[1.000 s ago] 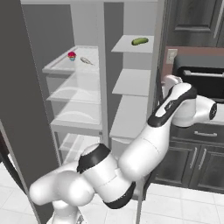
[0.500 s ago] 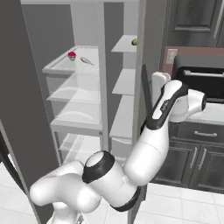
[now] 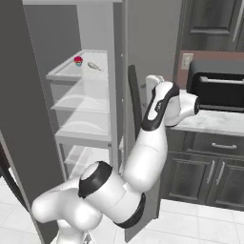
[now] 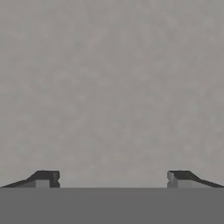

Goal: Pick up the frozen fish from the freezer, place it on any shelf in the fridge, and close the fridge and freezer doors when done.

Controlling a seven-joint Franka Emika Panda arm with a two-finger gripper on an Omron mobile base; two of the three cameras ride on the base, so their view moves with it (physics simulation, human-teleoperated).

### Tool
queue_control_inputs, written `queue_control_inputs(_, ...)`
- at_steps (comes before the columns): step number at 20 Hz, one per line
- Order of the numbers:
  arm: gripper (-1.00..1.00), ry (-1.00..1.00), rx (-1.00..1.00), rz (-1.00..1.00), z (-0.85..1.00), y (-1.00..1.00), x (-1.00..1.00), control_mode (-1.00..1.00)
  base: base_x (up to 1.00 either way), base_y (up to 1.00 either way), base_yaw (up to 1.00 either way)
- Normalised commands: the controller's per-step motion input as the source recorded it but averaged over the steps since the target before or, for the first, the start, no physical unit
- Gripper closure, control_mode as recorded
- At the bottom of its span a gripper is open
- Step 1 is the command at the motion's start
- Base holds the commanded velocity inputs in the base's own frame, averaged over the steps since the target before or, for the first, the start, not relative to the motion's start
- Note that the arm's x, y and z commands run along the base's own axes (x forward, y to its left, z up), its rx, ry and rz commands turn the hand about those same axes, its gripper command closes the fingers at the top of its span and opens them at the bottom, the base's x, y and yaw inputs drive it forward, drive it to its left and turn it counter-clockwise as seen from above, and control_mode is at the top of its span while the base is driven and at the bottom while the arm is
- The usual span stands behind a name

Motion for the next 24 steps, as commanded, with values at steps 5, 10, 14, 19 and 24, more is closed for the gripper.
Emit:
queue_control_inputs(5, -1.0, 0.0, 0.0, -0.05, 0.0, 0.46, 0.37, -1.0, 0.0, 0.0, 0.0)
queue_control_inputs(10, -1.0, 0.0, 0.0, -0.06, 0.0, 0.3, 0.34, -1.0, 0.0, 0.0, 0.0)
queue_control_inputs(14, -1.0, 0.0, 0.0, -0.12, 0.01, 0.03, 0.4, -1.0, 0.0, 0.0, 0.0)
queue_control_inputs(19, -1.0, 0.0, 0.0, -0.11, 0.0, 0.0, 0.46, -1.0, 0.0, 0.0, 0.0)
queue_control_inputs(24, -1.0, 0.0, 0.0, -0.1, 0.0, 0.0, 0.44, -1.0, 0.0, 0.0, 0.0)
